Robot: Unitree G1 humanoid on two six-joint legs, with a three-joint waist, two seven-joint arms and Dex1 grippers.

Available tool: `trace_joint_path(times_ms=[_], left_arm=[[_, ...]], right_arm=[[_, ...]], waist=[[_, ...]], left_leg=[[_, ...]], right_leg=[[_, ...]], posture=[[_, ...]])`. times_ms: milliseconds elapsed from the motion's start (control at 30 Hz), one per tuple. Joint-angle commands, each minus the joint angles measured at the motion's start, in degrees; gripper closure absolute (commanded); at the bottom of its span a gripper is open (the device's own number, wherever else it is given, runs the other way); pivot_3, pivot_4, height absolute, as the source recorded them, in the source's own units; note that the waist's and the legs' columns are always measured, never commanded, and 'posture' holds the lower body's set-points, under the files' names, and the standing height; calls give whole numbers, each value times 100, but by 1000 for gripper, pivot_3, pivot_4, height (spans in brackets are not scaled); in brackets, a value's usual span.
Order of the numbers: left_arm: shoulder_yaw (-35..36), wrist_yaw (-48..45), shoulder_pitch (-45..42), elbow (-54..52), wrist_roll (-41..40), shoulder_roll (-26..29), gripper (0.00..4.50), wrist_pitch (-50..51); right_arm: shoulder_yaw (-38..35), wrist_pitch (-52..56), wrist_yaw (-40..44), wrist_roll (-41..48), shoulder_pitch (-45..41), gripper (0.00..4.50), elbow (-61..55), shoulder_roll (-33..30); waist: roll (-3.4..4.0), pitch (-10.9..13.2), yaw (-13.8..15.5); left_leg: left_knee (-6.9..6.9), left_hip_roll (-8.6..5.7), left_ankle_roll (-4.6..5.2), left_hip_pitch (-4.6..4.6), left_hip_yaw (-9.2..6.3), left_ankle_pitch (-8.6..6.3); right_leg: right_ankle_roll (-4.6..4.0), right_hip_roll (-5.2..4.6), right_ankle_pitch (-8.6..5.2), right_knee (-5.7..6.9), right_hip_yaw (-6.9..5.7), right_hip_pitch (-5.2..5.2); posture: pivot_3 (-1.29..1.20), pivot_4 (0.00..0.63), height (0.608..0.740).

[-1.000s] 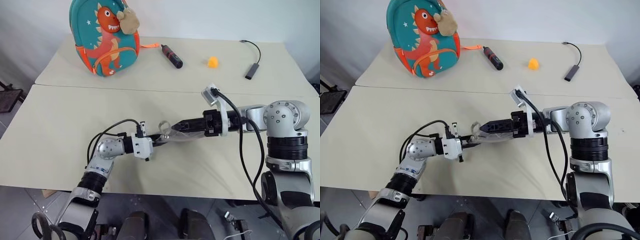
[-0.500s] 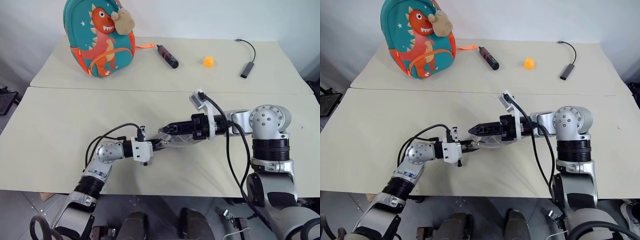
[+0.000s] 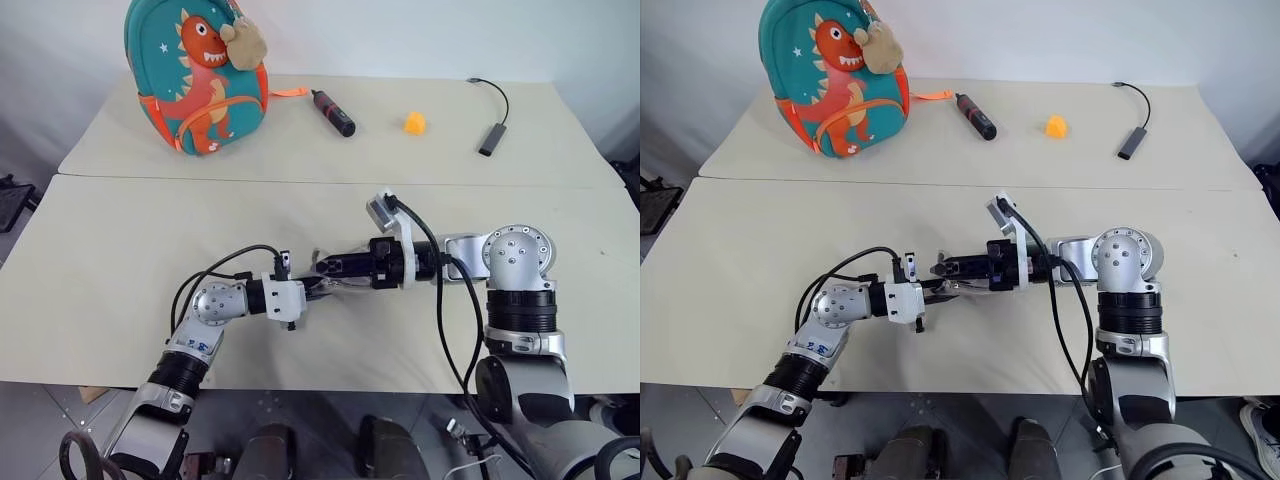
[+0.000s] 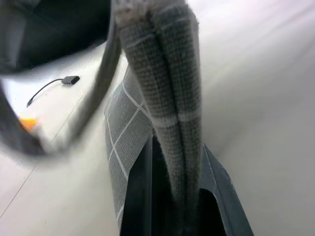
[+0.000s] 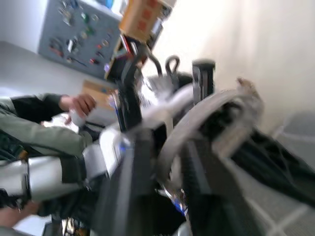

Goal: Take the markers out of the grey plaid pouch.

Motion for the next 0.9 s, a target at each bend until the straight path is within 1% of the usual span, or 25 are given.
trace_joint_path(times_ms=[33,133,267,333,400,533,700,800,900], left_arm=[[-26,10,-32,-192,-167,-23,4500,59],[13,-26,-23,-245,-299,-34,4500,150],[45,-236,63,-422,-718,-45,4500,446],[90,-421,146,-596,-1100,-56,4500,872],[118,-522,196,-722,-1294,-51,4500,1129],[297,-800,423,-1190,-2148,-1,4500,2524],[490,-818,600,-1713,-2780,49,4500,3794],[567,-825,641,-1890,-2963,73,4500,4220],[747,-774,677,-2107,-3366,85,4500,4882]], right_arm=[[-294,-179,-17,121,64,4458,60,84],[-559,-330,13,269,141,4458,93,199],[-893,-413,87,583,190,4458,34,243],[-1080,-476,86,745,167,4458,23,181],[-1180,-511,44,853,151,4458,30,147],[-1842,-737,-142,1324,24,4458,182,-98],[-1979,-1009,-228,1505,217,4458,26,-387],[-1981,-1085,-284,1618,309,4458,18,-532],[-2109,-1323,-345,1652,461,4458,5,-783]], waist=[[0,0,3],[0,0,-2],[0,0,-6],[1,0,-5],[1,0,-12],[1,0,-1],[2,-1,-14],[1,-1,-12],[2,-1,-5]], left_leg=[[0,0,0,0,0,0],[0,-1,0,0,0,0],[0,0,0,0,0,0],[0,0,0,1,0,0],[0,1,0,1,0,0],[0,1,0,1,0,0],[0,2,0,2,0,0],[0,2,0,3,1,0],[0,2,0,3,3,0]], right_leg=[[0,0,0,1,0,0],[0,0,0,1,0,0],[0,0,0,2,0,-1],[0,0,0,3,0,-1],[0,0,0,3,0,-1],[0,0,0,4,1,-1],[0,0,0,5,3,-1],[0,0,0,6,3,-1],[0,0,0,6,5,-1]], posture=[[0,150,740],[0,150,740],[0,150,740],[0,150,740],[0,150,740],[0,150,740],[0,150,740],[0,150,740],[0,150,740]])
